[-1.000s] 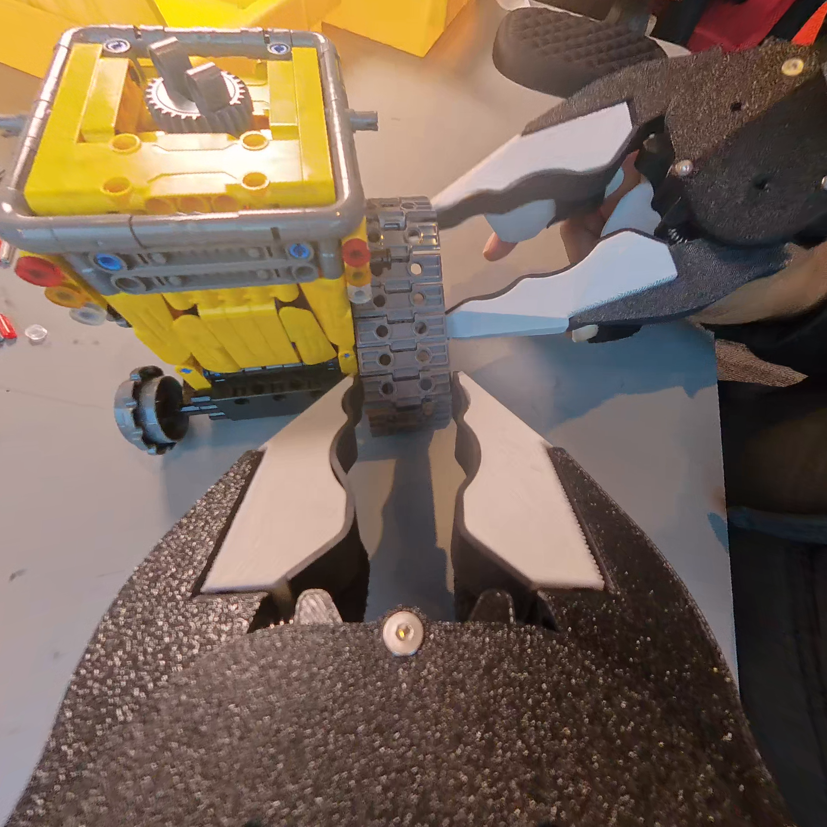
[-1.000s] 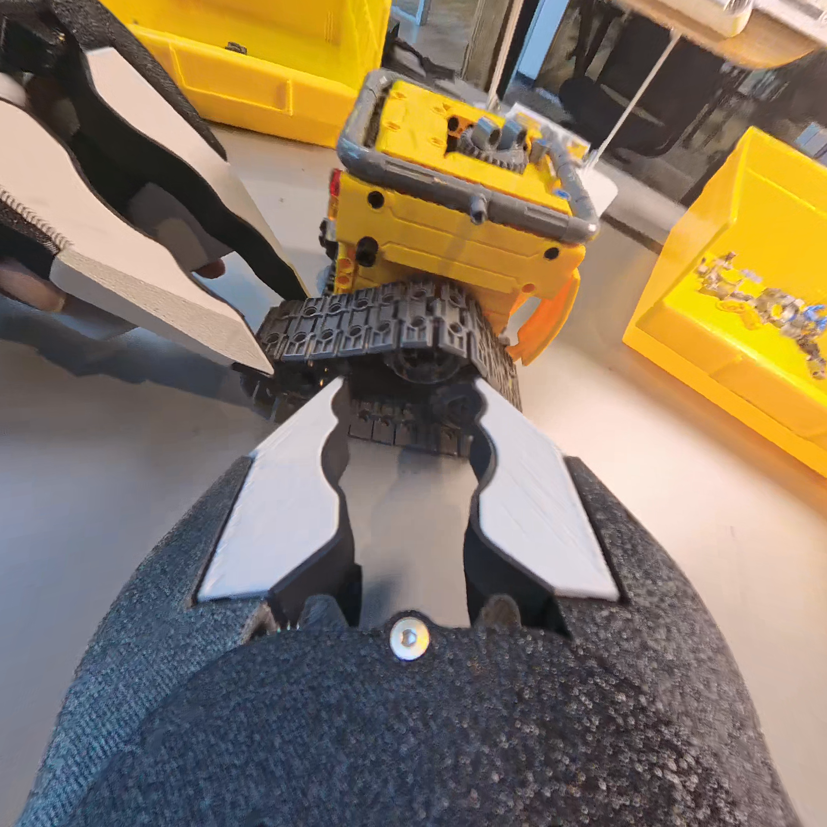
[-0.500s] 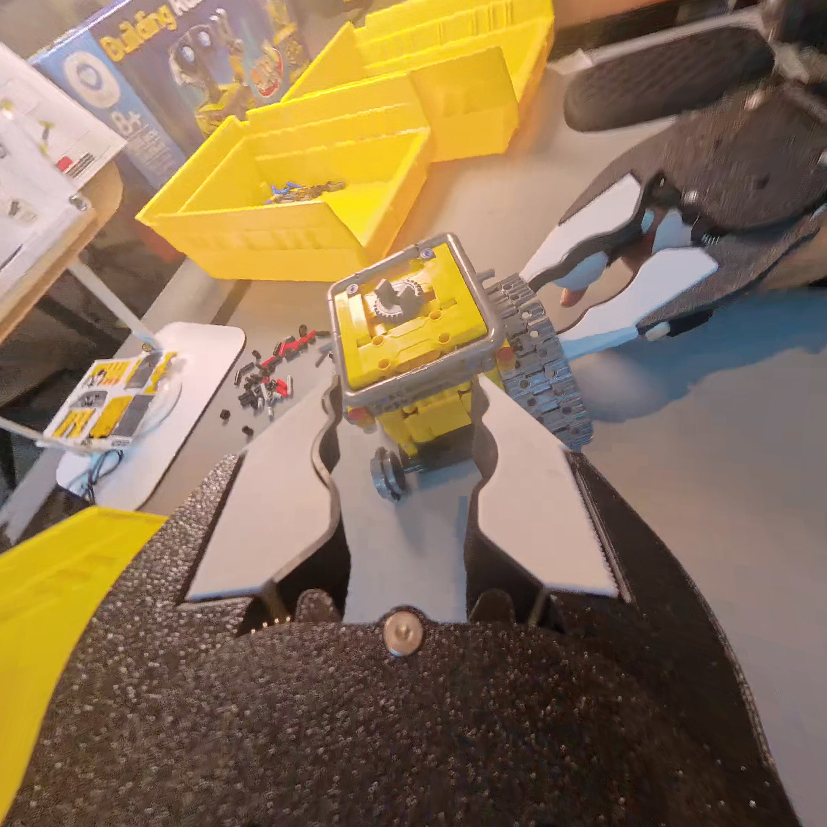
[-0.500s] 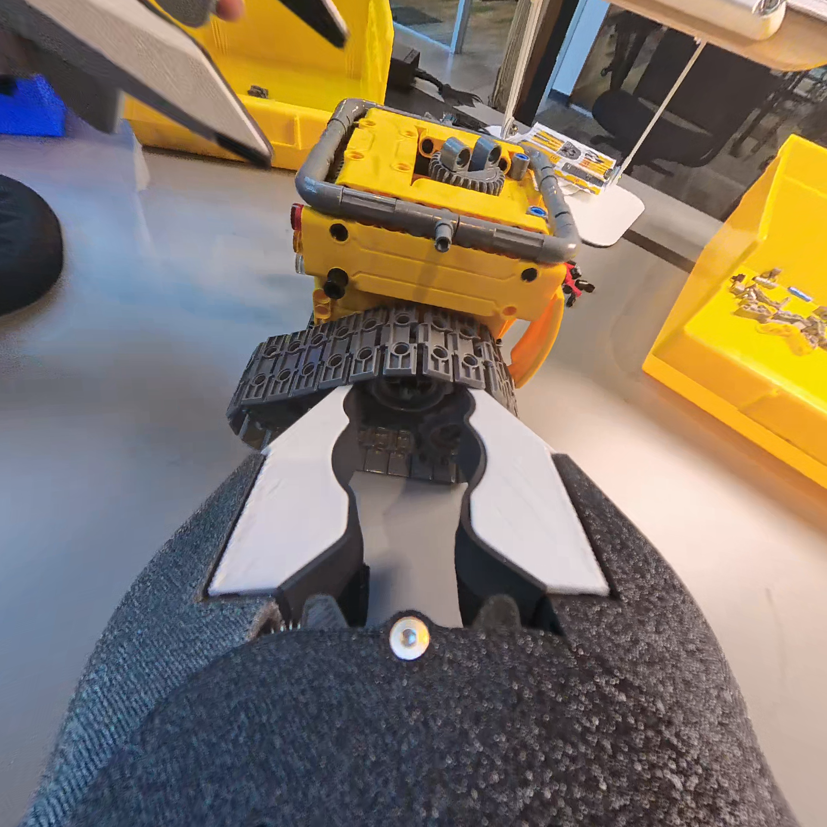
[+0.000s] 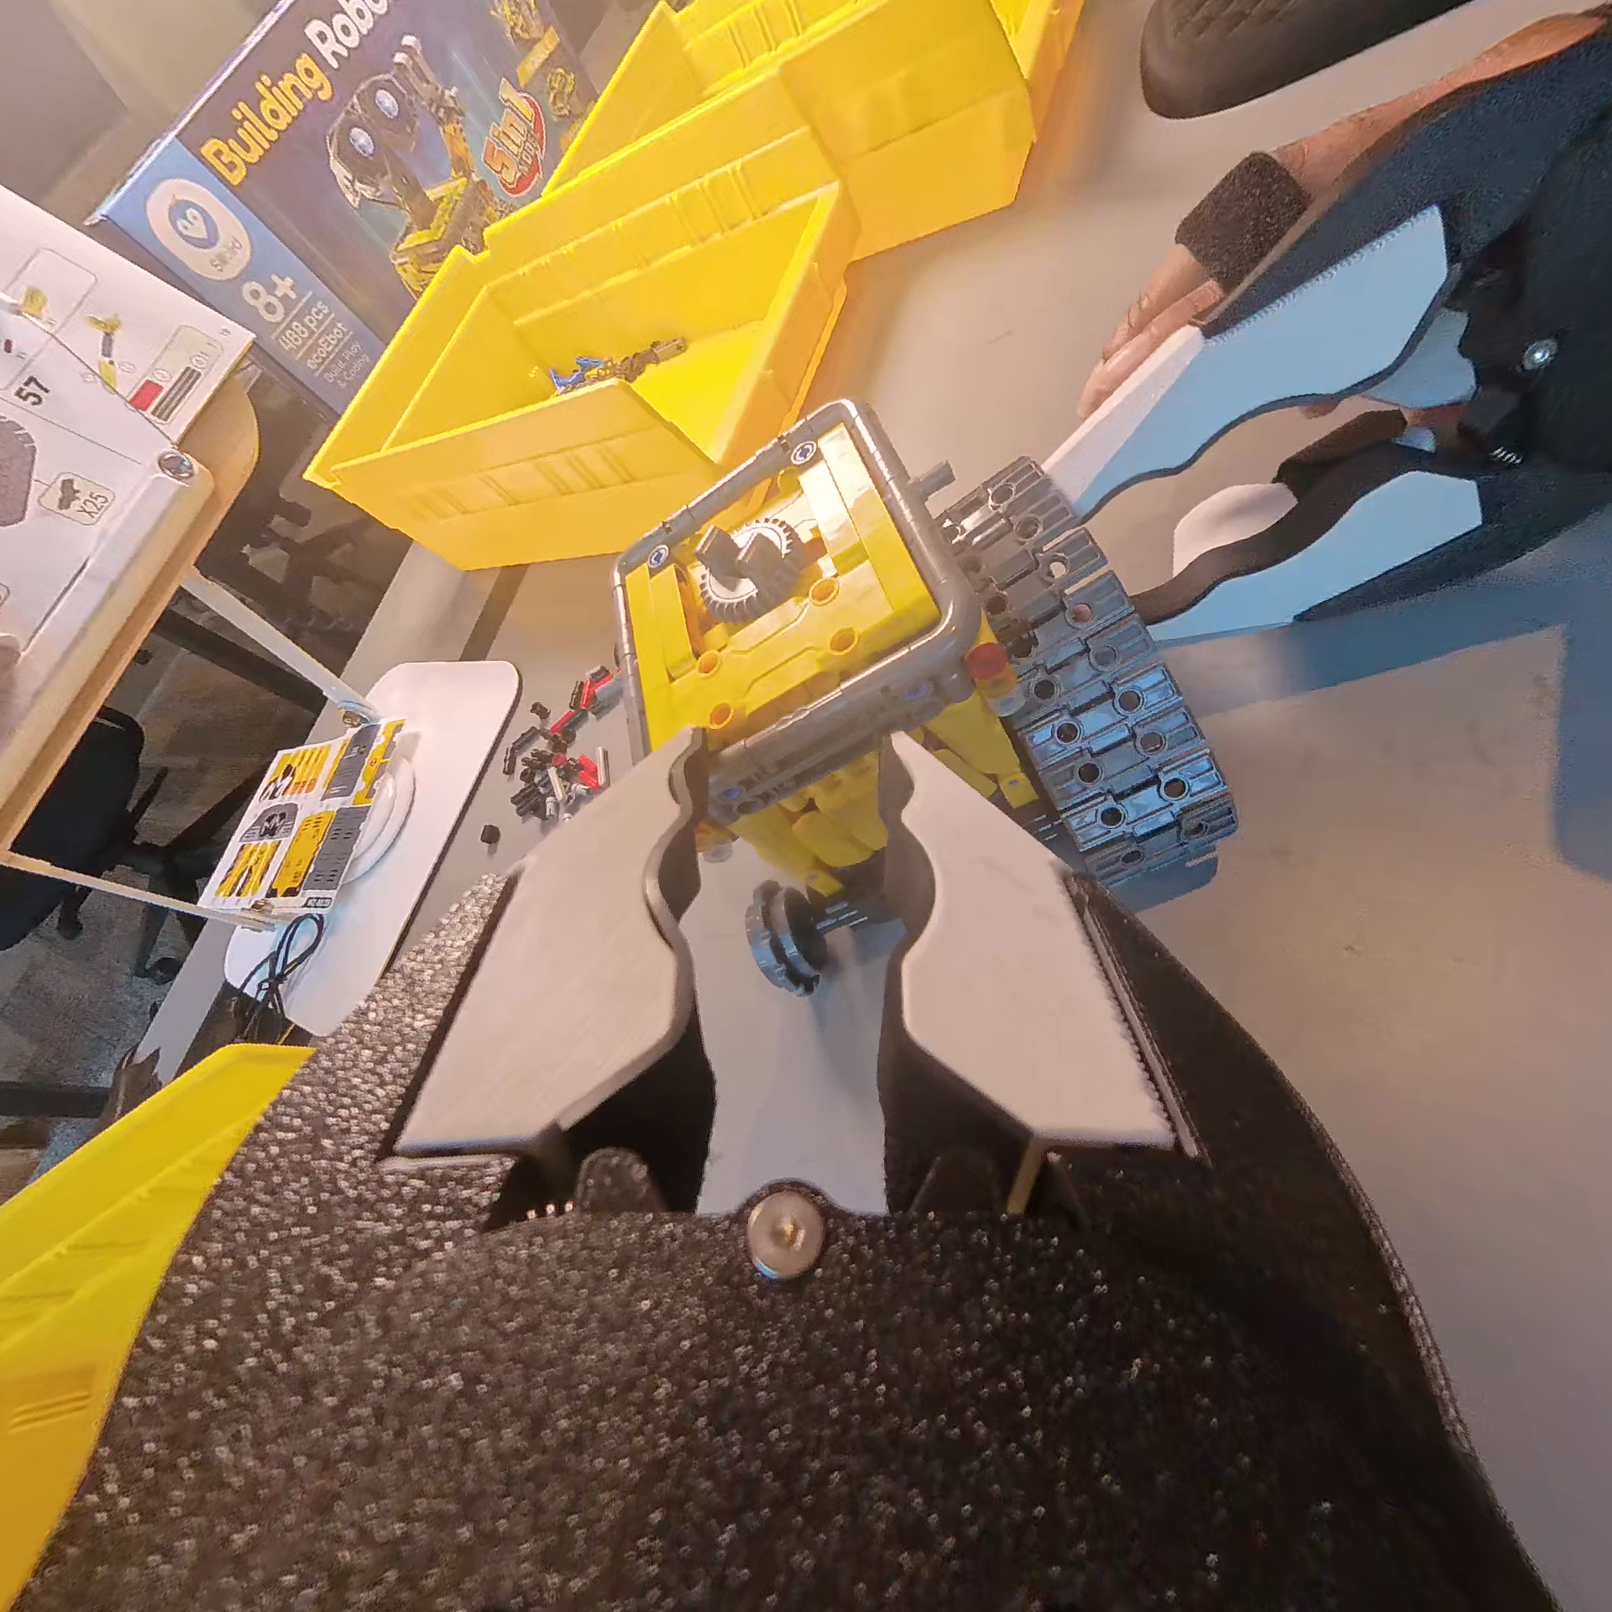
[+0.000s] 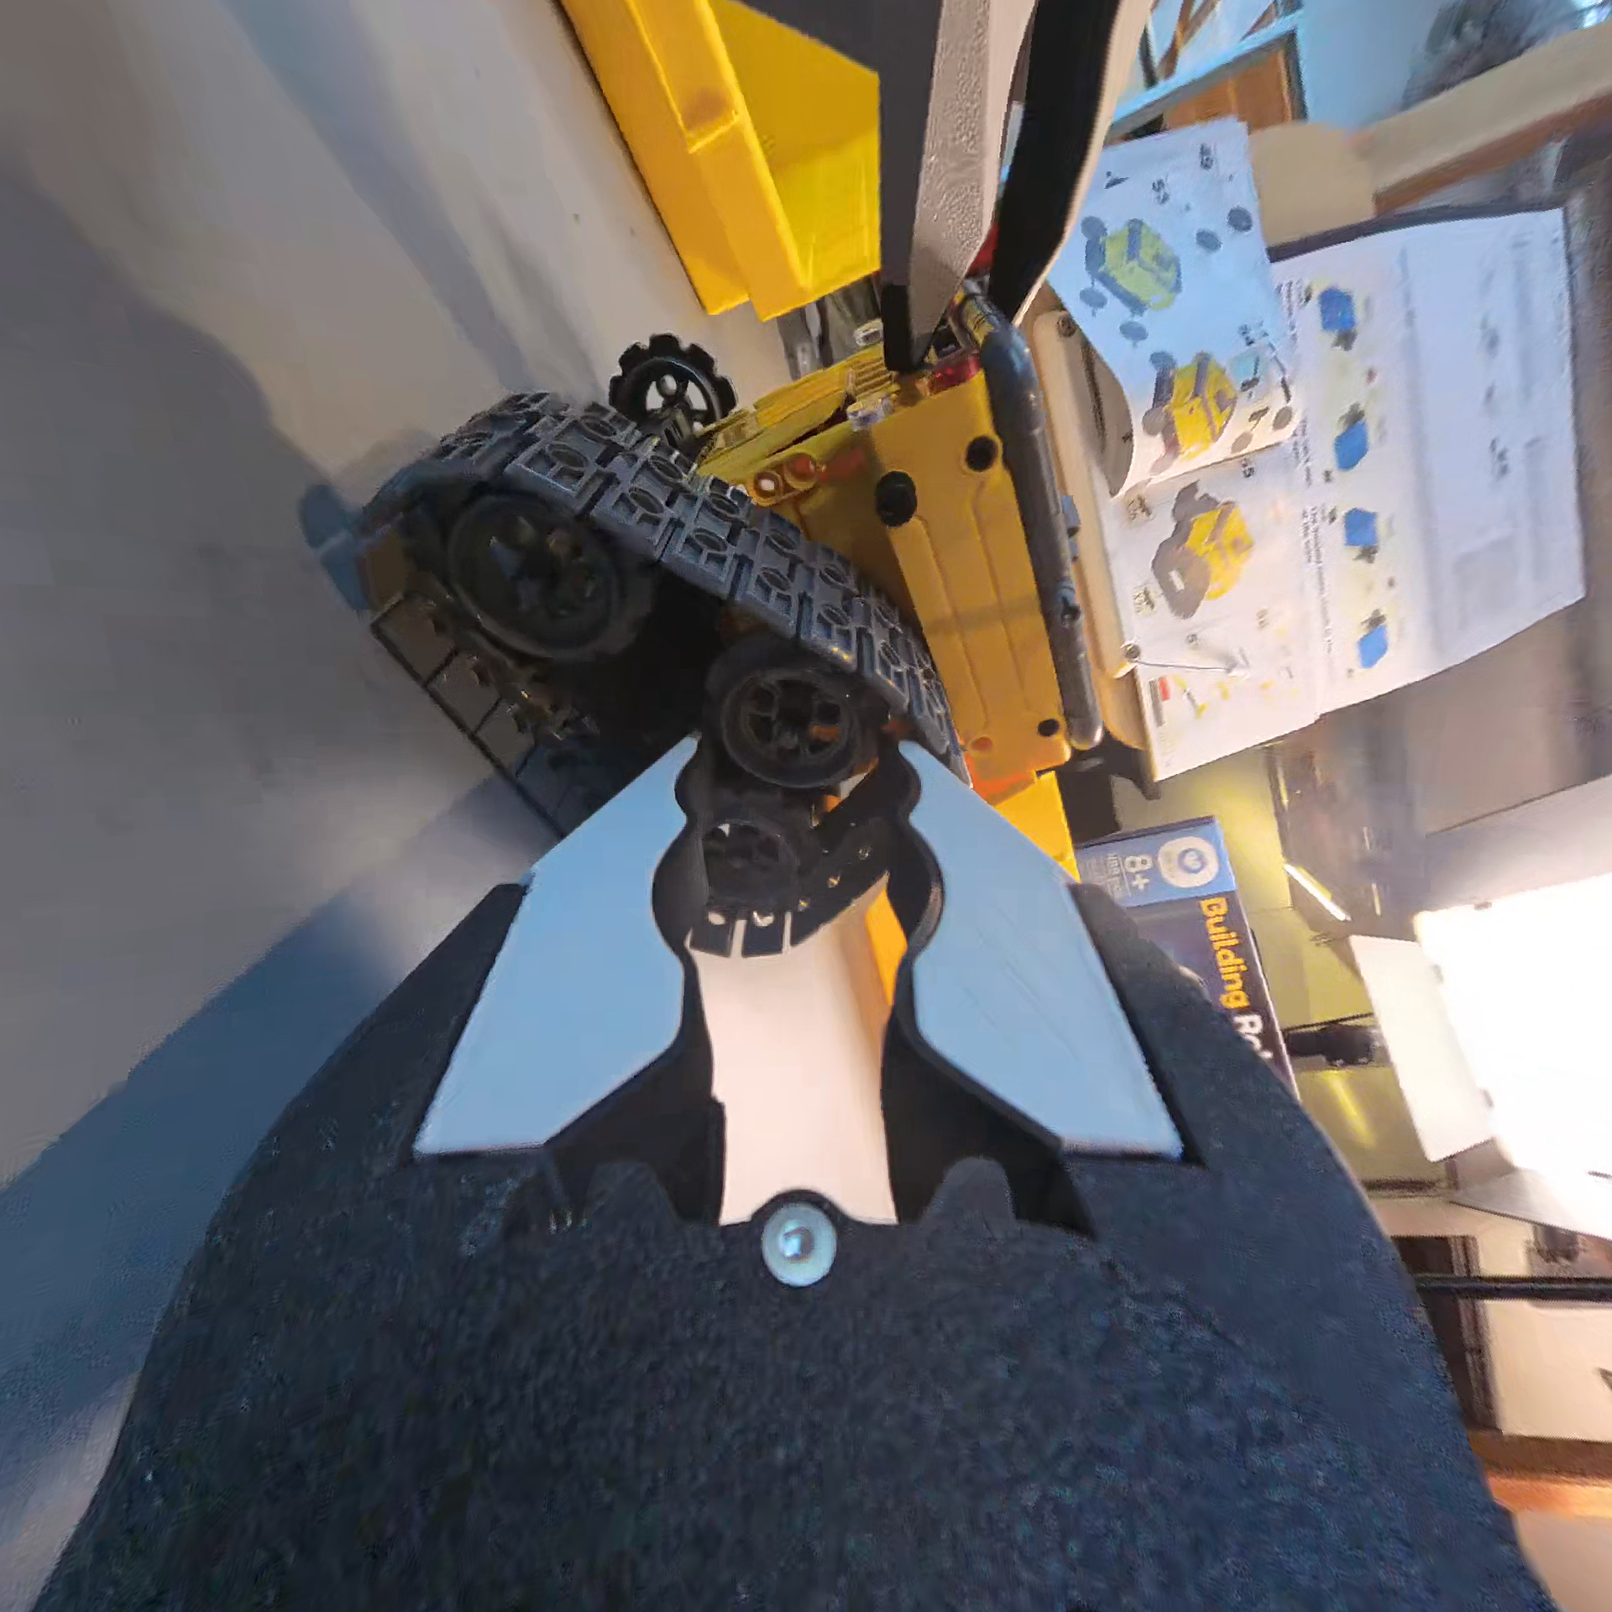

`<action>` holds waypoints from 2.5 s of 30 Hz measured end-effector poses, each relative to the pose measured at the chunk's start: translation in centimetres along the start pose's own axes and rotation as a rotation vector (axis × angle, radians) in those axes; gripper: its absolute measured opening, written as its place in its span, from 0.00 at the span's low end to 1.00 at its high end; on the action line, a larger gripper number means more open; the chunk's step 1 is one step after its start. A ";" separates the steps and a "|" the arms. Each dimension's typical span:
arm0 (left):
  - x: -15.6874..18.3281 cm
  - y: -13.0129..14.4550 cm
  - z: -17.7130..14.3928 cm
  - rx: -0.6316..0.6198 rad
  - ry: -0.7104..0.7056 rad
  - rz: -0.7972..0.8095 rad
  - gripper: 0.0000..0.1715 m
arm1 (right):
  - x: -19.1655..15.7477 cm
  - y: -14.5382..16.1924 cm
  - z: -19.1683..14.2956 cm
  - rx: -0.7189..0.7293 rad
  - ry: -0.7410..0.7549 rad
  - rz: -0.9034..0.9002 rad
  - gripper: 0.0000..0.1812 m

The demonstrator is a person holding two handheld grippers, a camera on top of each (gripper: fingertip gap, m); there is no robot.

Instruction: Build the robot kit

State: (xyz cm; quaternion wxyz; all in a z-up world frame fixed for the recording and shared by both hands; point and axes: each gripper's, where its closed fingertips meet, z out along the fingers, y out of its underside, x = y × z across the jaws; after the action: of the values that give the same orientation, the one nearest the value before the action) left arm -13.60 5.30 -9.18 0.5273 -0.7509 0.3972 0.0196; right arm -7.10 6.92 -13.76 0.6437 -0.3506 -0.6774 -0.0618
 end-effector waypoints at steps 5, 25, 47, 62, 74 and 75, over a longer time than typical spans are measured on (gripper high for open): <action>0.0 -0.1 0.1 0.003 -0.004 -0.009 0.21 | -0.1 0.2 0.1 -0.002 -0.053 0.182 0.20; 0.1 -0.2 0.2 -0.001 -0.005 -0.007 0.21 | -0.3 0.0 -0.7 -0.031 -0.217 0.589 0.23; 0.1 -0.2 0.2 -0.001 -0.013 -0.016 0.20 | -2.7 0.7 -1.0 -0.027 -0.382 0.441 0.25; 0.0 -0.2 0.2 0.008 -0.019 -0.028 0.20 | -3.5 0.0 -1.6 0.024 -0.462 0.483 0.22; -0.9 -1.2 -1.2 0.130 0.025 -0.164 0.18 | 6.1 -3.5 -4.3 0.202 -0.425 0.689 0.31; -1.7 -1.3 -1.9 0.151 0.003 -0.188 0.18 | 6.9 -3.6 -3.8 0.191 -0.406 0.694 0.34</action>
State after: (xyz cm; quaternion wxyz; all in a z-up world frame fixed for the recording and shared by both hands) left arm -14.73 4.96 -6.61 0.5813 -0.7429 0.3264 -0.0611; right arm -5.42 4.95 -5.53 0.5094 -0.5019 -0.6348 0.2925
